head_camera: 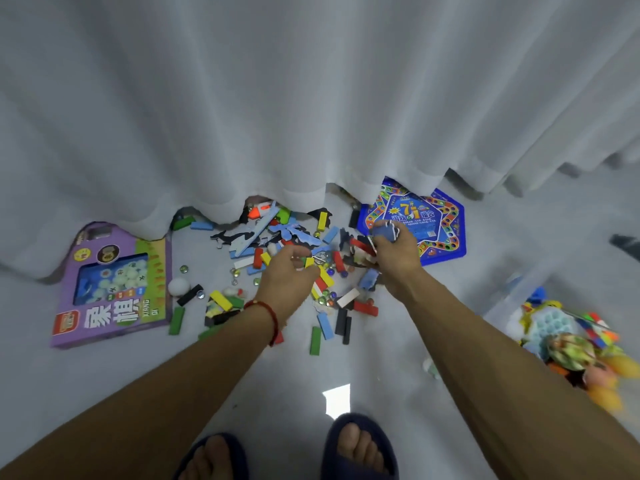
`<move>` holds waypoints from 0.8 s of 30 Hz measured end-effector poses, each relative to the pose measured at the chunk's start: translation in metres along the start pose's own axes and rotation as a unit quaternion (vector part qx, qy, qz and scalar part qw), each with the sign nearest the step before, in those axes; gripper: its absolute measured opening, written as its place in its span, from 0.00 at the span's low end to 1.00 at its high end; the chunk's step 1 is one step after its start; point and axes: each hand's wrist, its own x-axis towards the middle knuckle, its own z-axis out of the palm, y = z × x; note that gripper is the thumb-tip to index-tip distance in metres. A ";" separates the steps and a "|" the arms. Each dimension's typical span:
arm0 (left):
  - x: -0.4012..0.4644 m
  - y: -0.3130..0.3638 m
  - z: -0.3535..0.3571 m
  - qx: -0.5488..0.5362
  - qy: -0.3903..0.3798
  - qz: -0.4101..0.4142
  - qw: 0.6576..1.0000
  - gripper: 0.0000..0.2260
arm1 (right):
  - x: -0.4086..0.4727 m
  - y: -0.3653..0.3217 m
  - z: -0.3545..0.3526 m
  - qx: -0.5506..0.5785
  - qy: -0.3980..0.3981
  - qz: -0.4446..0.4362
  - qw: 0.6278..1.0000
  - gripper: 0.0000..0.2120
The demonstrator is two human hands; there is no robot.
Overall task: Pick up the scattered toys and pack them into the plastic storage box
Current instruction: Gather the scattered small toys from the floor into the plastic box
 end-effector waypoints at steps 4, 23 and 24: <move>-0.028 0.041 0.011 -0.199 -0.130 -0.126 0.963 0.13 | -0.052 -0.027 -0.031 0.112 -0.132 0.003 0.985 0.10; -0.126 0.100 0.068 -0.116 -0.301 -0.045 0.946 0.16 | -0.157 -0.013 -0.286 0.310 0.153 0.091 0.934 0.21; -0.126 0.097 0.065 -0.120 -0.293 -0.046 0.948 0.16 | -0.157 -0.012 -0.289 0.321 0.153 0.096 0.930 0.24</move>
